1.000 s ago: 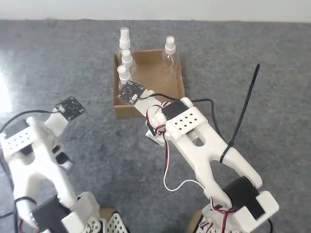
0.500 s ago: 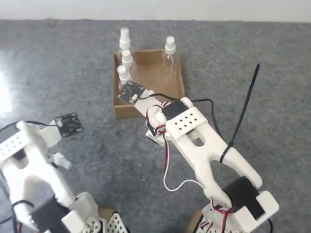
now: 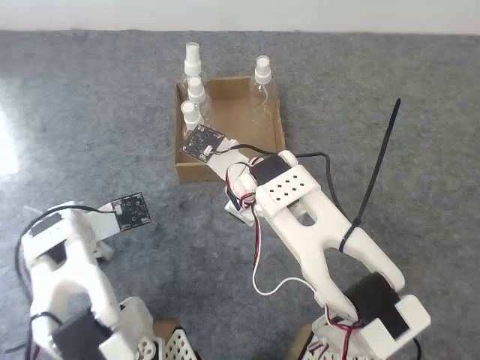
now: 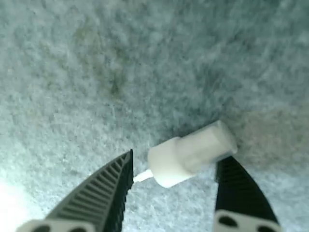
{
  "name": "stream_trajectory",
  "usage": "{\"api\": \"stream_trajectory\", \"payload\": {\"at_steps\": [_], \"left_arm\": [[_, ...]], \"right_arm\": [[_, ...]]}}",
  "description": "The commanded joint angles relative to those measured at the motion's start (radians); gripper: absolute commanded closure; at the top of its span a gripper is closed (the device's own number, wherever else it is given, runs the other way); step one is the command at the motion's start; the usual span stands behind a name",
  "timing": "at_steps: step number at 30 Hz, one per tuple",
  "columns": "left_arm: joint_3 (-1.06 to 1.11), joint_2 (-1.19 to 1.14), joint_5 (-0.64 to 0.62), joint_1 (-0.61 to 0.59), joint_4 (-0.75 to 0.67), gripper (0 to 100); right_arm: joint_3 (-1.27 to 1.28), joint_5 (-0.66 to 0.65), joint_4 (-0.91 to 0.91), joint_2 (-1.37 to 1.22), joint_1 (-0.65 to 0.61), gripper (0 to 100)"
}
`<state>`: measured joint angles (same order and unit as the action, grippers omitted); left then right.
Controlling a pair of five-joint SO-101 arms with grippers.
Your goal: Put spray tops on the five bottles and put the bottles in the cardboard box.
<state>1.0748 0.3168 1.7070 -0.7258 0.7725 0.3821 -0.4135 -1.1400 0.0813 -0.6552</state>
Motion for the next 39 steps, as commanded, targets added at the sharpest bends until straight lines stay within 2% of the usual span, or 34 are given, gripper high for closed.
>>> {"api": "stream_trajectory", "payload": {"at_steps": [1, 8, 12, 17, 21, 29, 34, 39], "left_arm": [[0.028, -0.008, 0.002, 0.018, -0.080, 77], [0.028, -0.005, -0.018, 0.012, -0.078, 86], [0.022, -0.005, -0.112, 0.015, -0.078, 87], [0.021, -0.003, -0.166, 0.012, -0.063, 87], [-0.012, 0.014, -0.241, 0.012, 0.041, 87], [-0.116, 0.091, -0.442, 0.015, 0.393, 87], [-0.113, 0.089, -0.499, 0.015, 0.422, 87], [-0.101, 0.089, -0.499, 0.017, 0.419, 87]], "right_arm": [[-0.003, 0.002, 0.018, 0.053, 0.016, 91.1], [-0.003, 0.002, 0.018, 0.053, 0.016, 91.1], [-0.003, 0.002, 0.018, 0.053, 0.016, 91.1], [-0.003, 0.002, 0.018, 0.053, 0.016, 91.1], [-0.003, 0.002, 0.018, 0.053, 0.016, 91.2], [-0.003, 0.002, 0.018, 0.053, 0.016, 91.3], [-0.003, 0.002, 0.018, 0.053, 0.016, 91.3], [0.006, 0.002, 0.019, 0.053, 0.016, 91.3]]}}
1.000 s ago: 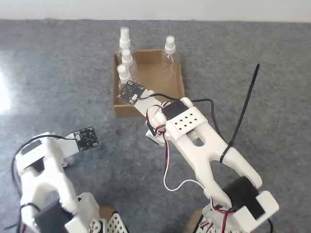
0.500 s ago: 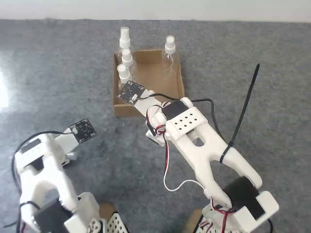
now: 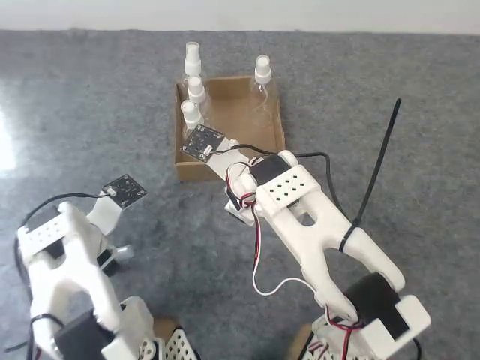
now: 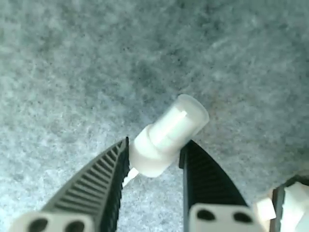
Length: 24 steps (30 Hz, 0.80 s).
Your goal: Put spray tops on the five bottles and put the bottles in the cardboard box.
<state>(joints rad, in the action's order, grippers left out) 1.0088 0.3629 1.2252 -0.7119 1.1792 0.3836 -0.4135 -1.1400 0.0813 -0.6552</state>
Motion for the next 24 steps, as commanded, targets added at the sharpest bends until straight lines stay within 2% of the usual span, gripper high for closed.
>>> {"api": "stream_trajectory", "payload": {"at_steps": [1, 6, 10, 15, 24], "left_arm": [[-0.028, 0.043, -0.017, 0.005, 0.008, 86], [0.007, 0.043, -0.029, -0.002, -0.040, 76], [-0.001, 0.048, -0.066, 0.008, -0.069, 76], [0.008, 0.044, 0.052, 0.038, -0.071, 76], [0.033, 0.043, 0.189, 0.063, -0.061, 76]], "right_arm": [[0.006, 0.002, 0.019, 0.053, 0.016, 91.2], [0.009, 0.002, 0.019, 0.053, 0.013, 91.1], [0.009, 0.002, 0.019, 0.053, 0.013, 91.1], [0.009, 0.002, 0.019, 0.053, 0.013, 91.1], [0.012, 0.000, 0.033, 0.053, 0.013, 91.2]]}}
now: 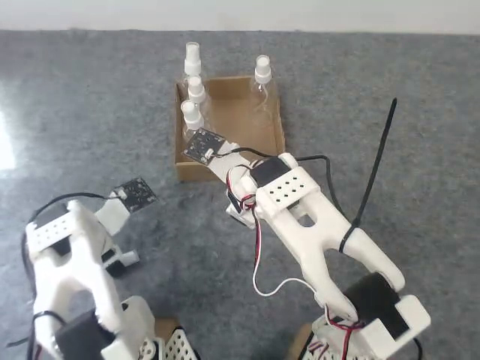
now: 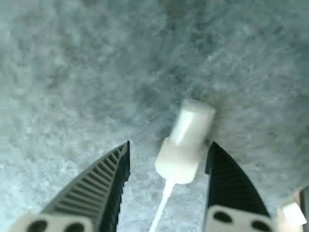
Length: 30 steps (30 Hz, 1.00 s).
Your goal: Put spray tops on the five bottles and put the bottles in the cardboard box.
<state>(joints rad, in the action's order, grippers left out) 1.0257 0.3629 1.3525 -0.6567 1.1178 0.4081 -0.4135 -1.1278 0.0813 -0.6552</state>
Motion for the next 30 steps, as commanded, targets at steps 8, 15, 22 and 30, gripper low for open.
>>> {"api": "stream_trajectory", "payload": {"at_steps": [8, 15, 22, 30], "left_arm": [[0.050, 0.051, 0.112, 0.046, -0.003, 84], [0.050, 0.051, 0.114, 0.049, 0.002, 91], [0.004, 0.052, 0.110, 0.043, 0.072, 98], [-0.185, 0.052, 0.051, 0.041, 0.336, 99]], "right_arm": [[-0.012, 0.000, 0.021, 0.053, 0.013, 91.2], [-0.012, 0.000, 0.021, 0.053, 0.013, 91.1], [-0.012, 0.000, 0.021, 0.053, 0.013, 91.1], [-0.012, 0.000, 0.021, 0.053, 0.013, 91.3]]}}
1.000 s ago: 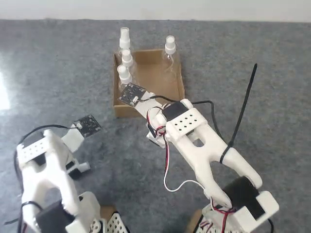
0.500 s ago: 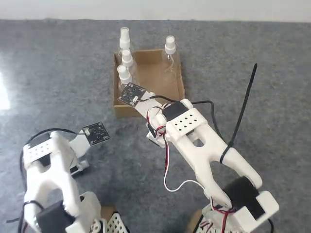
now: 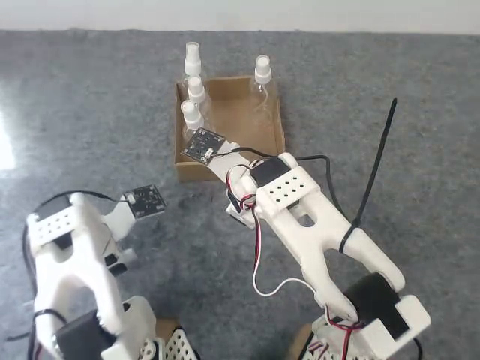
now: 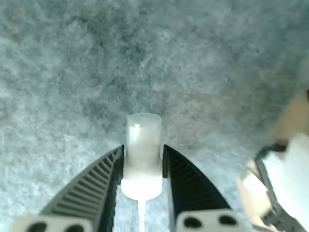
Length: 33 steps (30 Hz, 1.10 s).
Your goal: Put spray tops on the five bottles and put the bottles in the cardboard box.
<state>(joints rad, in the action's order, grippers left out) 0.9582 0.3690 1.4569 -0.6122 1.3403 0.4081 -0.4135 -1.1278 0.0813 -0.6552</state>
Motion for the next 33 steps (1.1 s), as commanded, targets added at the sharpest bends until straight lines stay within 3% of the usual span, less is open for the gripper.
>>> {"api": "stream_trajectory", "payload": {"at_steps": [1, 10, 13, 17, 27, 33], "left_arm": [[-0.136, 0.046, -0.083, -0.003, 0.135, 99], [-0.223, 0.048, -0.144, -0.005, 0.250, 99], [-0.252, 0.048, -0.224, -0.005, 0.284, 99], [-0.303, 0.048, -0.284, -0.031, 0.287, 99], [-0.338, 0.120, -0.296, -0.114, 0.292, 99], [-0.338, 0.296, -0.459, -0.078, 0.252, 99]], "right_arm": [[-0.012, 0.000, 0.019, 0.053, 0.013, 91.3], [-0.012, 0.003, 0.010, 0.065, 0.010, 91.5], [-0.014, 0.003, 0.010, 0.065, 0.010, 91.5], [-0.014, 0.006, 0.010, 0.065, 0.010, 91.5], [-0.018, 0.011, -0.001, 0.102, 0.010, 91.5], [-0.003, 0.011, -0.028, 0.186, 0.012, 91.5]]}}
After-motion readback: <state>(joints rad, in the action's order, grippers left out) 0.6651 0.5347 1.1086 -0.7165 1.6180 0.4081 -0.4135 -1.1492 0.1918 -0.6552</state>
